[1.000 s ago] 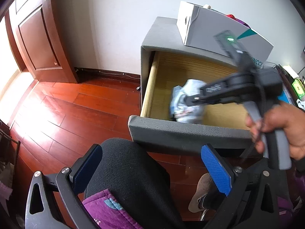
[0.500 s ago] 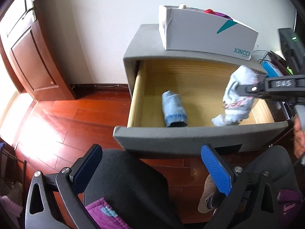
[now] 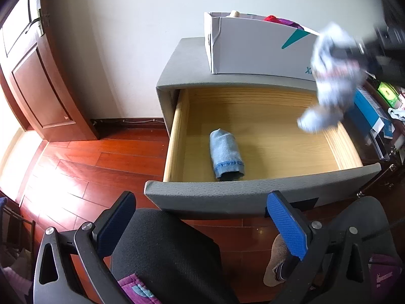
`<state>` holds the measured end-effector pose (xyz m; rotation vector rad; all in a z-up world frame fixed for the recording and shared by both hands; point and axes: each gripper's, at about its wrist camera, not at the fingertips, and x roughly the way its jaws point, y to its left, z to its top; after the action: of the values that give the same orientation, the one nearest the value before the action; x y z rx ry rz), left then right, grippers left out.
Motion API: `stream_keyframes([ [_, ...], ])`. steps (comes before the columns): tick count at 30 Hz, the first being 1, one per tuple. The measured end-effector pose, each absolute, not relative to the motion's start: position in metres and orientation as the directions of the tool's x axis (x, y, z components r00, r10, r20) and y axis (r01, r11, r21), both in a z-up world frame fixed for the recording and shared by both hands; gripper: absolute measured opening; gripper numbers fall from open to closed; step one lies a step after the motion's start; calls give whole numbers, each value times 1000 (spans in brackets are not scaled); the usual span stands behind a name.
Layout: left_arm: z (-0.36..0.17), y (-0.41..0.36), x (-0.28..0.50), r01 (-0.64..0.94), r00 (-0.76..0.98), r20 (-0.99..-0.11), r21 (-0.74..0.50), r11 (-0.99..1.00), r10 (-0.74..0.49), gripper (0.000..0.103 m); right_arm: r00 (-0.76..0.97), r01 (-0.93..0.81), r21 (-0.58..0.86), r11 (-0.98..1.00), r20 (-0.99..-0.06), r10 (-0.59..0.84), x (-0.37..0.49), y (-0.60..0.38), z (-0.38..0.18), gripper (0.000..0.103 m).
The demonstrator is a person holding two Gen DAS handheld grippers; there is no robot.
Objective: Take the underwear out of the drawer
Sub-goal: 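Lift the lace-trimmed sock and release it into the white box, then reach into the drawer and grasp the light blue sock with the right gripper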
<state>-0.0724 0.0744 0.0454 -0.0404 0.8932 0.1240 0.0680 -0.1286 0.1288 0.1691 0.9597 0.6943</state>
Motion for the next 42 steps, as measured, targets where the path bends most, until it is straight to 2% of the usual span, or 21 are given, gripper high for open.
stream_keyframes([
  [8,54,73,-75,-101,649,-757,9,995,73,103,433,-515,421,747,-624,650,142,-97,206,16],
  [13,55,73,-75,-97,653,-755,0,995,64,103,468,-498,390,774,-631,619,209,-69,227,16],
  [17,55,75,-74,-97,654,-754,-5,995,60,103,471,-436,403,805,-660,586,264,-57,219,16],
  [20,55,75,-73,-98,654,-754,-6,995,60,103,458,-389,374,842,-714,529,297,-48,197,16],
  [28,53,78,-70,-108,650,-757,-5,994,67,103,441,-332,288,898,-794,418,339,-36,146,20],
  [30,53,78,-69,-108,647,-759,-3,994,68,103,451,-325,282,903,-793,410,340,-39,141,31],
  [33,52,79,-68,-111,643,-763,-6,994,68,103,527,-300,270,915,-753,395,337,-50,147,47],
  [37,51,79,-69,-114,640,-765,-6,994,69,103,601,-309,333,891,-658,454,318,-71,170,48],
  [39,52,78,-69,-116,642,-763,-3,993,73,103,629,-359,383,851,-575,524,293,-81,186,48],
  [40,52,79,-69,-118,642,-763,-4,993,73,103,615,-411,425,807,-524,589,272,-86,191,48],
  [42,52,81,-69,-125,638,-767,-15,992,69,103,521,-512,477,714,-489,700,232,-85,190,48],
])
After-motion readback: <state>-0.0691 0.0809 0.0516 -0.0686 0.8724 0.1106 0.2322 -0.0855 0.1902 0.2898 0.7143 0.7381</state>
